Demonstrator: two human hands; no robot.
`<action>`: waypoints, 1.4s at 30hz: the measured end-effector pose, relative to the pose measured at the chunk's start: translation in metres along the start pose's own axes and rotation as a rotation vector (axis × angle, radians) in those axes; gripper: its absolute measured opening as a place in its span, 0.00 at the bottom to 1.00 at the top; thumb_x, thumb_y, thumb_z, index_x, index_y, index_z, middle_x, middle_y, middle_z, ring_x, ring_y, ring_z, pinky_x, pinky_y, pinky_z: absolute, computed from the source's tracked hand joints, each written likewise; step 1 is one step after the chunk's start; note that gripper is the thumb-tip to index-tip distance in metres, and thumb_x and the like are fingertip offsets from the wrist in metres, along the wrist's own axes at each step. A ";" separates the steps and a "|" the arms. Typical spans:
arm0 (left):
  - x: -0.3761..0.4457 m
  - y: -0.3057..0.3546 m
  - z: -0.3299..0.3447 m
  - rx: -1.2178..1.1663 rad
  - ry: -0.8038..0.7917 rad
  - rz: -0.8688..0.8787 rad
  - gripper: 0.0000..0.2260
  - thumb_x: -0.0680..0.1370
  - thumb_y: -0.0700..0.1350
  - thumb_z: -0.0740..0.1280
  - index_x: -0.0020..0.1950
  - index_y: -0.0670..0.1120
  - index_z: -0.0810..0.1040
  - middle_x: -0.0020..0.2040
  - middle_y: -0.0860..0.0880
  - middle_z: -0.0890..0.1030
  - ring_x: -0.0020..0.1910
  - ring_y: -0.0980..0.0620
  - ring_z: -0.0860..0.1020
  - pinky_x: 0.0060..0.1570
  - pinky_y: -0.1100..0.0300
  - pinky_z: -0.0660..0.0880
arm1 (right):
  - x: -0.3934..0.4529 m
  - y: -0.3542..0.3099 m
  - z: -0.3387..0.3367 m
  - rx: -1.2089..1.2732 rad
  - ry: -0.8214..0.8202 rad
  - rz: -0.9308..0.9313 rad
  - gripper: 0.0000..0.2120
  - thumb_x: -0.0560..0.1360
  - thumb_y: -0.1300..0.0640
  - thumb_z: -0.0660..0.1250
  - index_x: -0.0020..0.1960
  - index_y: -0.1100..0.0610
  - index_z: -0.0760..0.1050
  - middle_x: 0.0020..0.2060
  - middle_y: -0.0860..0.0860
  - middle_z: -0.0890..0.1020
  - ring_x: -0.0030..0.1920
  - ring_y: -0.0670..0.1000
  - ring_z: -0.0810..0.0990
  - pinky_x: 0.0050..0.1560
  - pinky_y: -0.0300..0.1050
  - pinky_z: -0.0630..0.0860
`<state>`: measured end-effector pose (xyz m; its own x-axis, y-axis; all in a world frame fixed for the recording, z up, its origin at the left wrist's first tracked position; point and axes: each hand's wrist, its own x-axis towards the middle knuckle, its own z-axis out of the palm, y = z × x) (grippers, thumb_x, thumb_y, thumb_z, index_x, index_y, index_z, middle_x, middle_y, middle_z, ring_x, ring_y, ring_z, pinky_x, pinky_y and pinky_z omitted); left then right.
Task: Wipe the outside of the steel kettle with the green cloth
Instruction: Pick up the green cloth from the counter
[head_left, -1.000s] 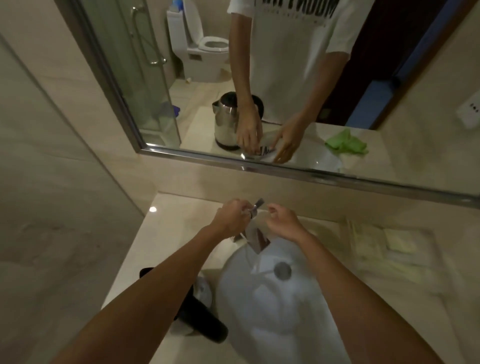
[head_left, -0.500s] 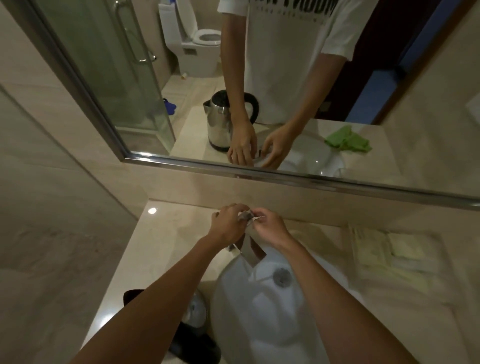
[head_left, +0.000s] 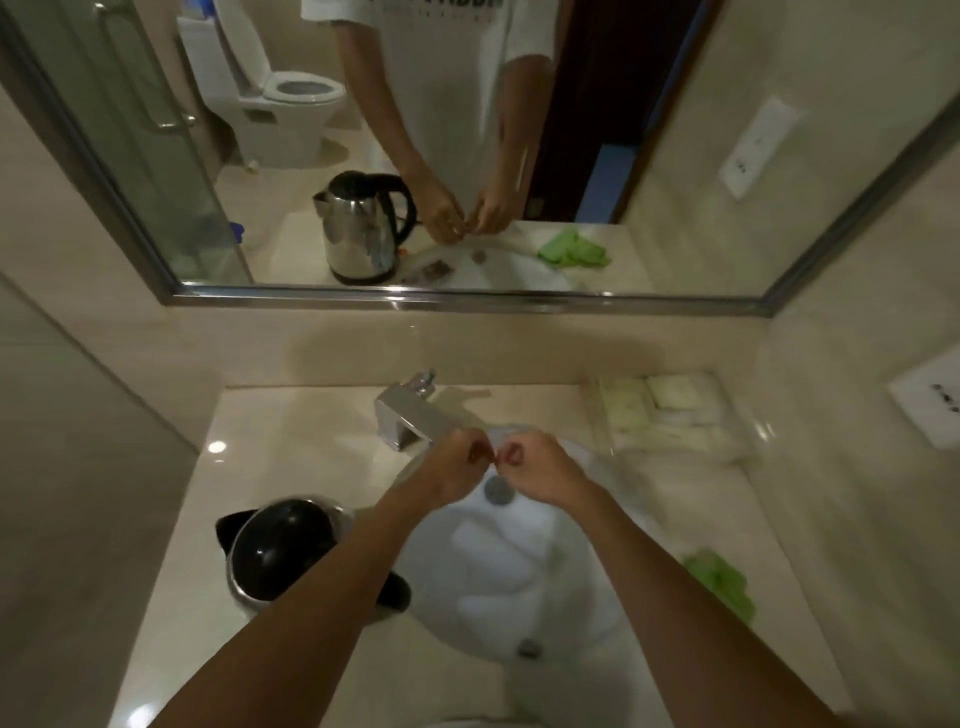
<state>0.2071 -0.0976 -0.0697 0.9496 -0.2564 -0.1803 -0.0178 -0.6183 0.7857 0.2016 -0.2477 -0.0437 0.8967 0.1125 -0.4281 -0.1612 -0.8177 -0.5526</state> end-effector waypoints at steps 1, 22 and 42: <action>-0.005 0.006 0.011 0.005 -0.038 0.001 0.07 0.75 0.33 0.62 0.45 0.35 0.81 0.44 0.40 0.82 0.40 0.50 0.74 0.40 0.65 0.68 | -0.014 0.009 -0.002 0.000 0.019 0.028 0.06 0.72 0.56 0.67 0.37 0.48 0.78 0.38 0.49 0.81 0.42 0.53 0.81 0.50 0.51 0.81; -0.013 0.095 0.261 0.362 -0.523 -0.046 0.21 0.74 0.46 0.67 0.66 0.44 0.69 0.61 0.42 0.73 0.62 0.41 0.72 0.60 0.48 0.73 | -0.092 0.352 -0.005 -0.074 -0.108 0.321 0.26 0.72 0.57 0.69 0.70 0.50 0.70 0.61 0.52 0.80 0.61 0.57 0.80 0.60 0.53 0.78; 0.015 0.114 0.292 0.001 -0.205 -0.090 0.07 0.78 0.38 0.59 0.44 0.40 0.76 0.43 0.41 0.76 0.41 0.49 0.73 0.42 0.59 0.71 | -0.089 0.292 -0.047 0.188 0.028 0.087 0.34 0.75 0.65 0.65 0.76 0.44 0.63 0.63 0.55 0.71 0.65 0.56 0.72 0.67 0.55 0.73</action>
<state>0.1278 -0.3892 -0.1559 0.8640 -0.3453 -0.3665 0.0641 -0.6465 0.7603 0.0942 -0.5233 -0.1333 0.8866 0.0285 -0.4616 -0.3103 -0.7034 -0.6395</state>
